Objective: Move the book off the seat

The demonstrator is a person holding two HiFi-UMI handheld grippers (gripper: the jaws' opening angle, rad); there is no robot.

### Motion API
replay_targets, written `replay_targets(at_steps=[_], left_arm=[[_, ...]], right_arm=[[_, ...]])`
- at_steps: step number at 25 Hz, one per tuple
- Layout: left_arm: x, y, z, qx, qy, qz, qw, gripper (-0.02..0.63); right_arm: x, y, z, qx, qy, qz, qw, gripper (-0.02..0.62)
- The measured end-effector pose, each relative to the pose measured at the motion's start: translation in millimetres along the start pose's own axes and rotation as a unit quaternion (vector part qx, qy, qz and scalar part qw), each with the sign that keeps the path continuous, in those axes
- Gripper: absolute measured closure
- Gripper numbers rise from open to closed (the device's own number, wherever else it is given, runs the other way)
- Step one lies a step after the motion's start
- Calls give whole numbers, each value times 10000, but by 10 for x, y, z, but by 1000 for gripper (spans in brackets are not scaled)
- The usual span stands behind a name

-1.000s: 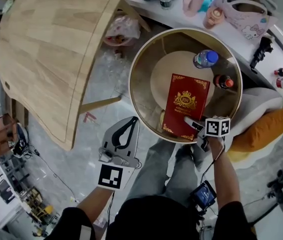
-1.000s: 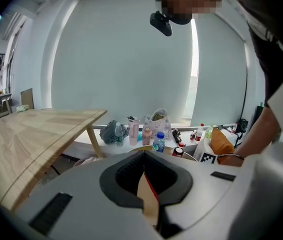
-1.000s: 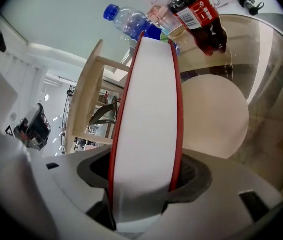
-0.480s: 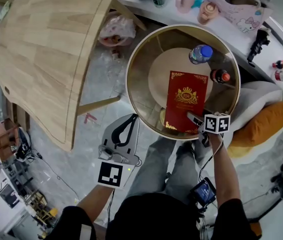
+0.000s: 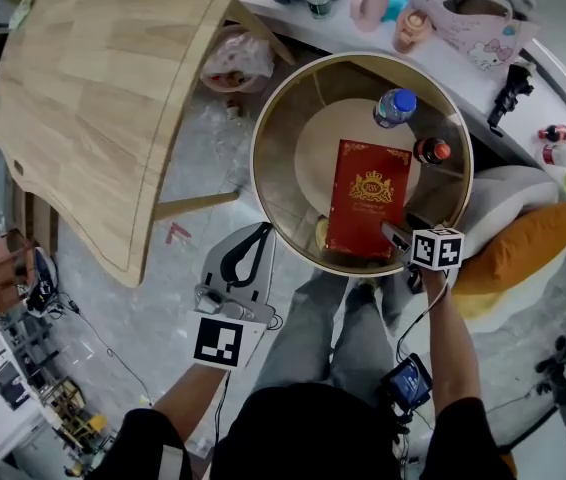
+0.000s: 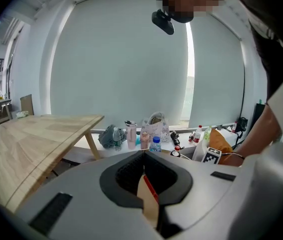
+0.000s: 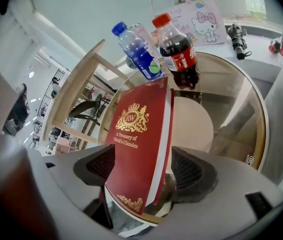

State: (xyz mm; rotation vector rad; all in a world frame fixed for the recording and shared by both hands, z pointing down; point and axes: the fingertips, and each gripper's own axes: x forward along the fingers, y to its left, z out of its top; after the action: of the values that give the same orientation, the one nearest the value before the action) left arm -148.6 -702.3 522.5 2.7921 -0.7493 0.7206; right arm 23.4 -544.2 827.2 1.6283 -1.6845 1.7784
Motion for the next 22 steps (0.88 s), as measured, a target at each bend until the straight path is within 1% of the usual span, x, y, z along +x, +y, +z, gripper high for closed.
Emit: replay_targets(at_steps=[2,3,4,7,8,10,11,14,16,20,22], left_arm=[[-61,-79,88,33,-71,40,10000,594],[-99,-130,140,78,-102,46,9999,594],[-139,-185,194,129,-127,52,9998,594],[-251,-350,405,216,-267,112,9993,594],[-290,-410,491,217,-353,140,9990,594],[-385,-560,642,237,-515,164,9983,594],[-436,-648,710,254,-581,159,9979,594],[-602,-900,920,356,-766,111,9964,594],[-733,-1040,1032,466,-851,90,9952,594],[-1002,-1283,1269,586,-1055,106,9926,594],[-1151,-1383,1367,717,-1093,131,9913,593]], right_arm=[[-148,52,47,-159,-80,72,9998,242],[-242,76,70,-244,-149,58,9996,278],[-356,106,107,-341,-247,17,9991,340],[-778,276,312,-773,-610,-72,9951,440],[-937,352,394,-944,-743,-95,9927,486],[-1277,486,535,-1264,-1088,-125,9859,550],[-1470,555,596,-1432,-1283,-133,9812,570],[-2139,849,758,-1964,-1819,-159,9634,581],[-2606,1027,828,-2197,-2175,-149,9509,581],[-3508,1378,896,-2373,-2853,-64,9286,581],[-3928,1525,884,-2407,-3130,-23,9188,580]])
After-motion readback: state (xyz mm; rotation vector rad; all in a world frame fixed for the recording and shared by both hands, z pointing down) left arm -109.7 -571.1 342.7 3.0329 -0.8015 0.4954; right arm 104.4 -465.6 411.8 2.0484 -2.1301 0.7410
